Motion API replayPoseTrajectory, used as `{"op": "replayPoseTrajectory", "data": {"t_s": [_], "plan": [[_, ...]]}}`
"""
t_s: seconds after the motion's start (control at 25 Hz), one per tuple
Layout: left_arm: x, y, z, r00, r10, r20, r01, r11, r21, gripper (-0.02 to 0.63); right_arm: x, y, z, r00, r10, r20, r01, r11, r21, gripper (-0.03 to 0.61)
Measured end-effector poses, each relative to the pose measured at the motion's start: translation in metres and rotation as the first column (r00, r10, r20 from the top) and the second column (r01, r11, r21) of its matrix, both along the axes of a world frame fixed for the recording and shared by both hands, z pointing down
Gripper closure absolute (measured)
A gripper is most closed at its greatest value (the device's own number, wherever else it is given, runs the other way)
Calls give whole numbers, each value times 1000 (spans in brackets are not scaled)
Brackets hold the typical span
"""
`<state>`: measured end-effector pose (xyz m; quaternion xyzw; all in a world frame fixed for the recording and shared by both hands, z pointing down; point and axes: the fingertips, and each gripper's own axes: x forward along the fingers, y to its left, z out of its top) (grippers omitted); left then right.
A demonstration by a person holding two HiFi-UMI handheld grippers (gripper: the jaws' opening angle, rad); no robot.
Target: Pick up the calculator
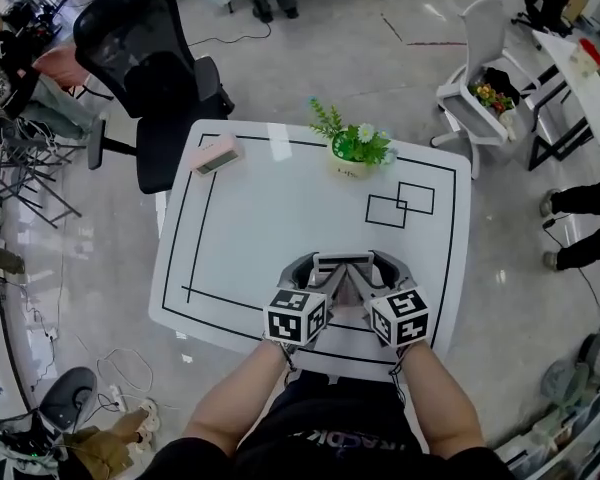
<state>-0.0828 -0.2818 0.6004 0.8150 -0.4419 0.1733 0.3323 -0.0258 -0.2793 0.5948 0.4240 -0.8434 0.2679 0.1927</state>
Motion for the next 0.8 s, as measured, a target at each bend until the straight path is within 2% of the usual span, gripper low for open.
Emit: {"op": "replayPoseTrajectory", "data": {"t_s": [0.24,0.44,0.8], "plan": [[-17,23,-43,999,34,-5,-33,996,89,374,-17,25,-44,999,37,-2,-36,994,100,390],[-29,54,-80,997,80,-8,-77,983,167,374,-30,59,-80,997,81,-1,-79,978,190,390],[-17,118,-149,988,151,-20,-139,948,285,374,-18,128,-149,989,145,-11,-133,937,323,390]]}}
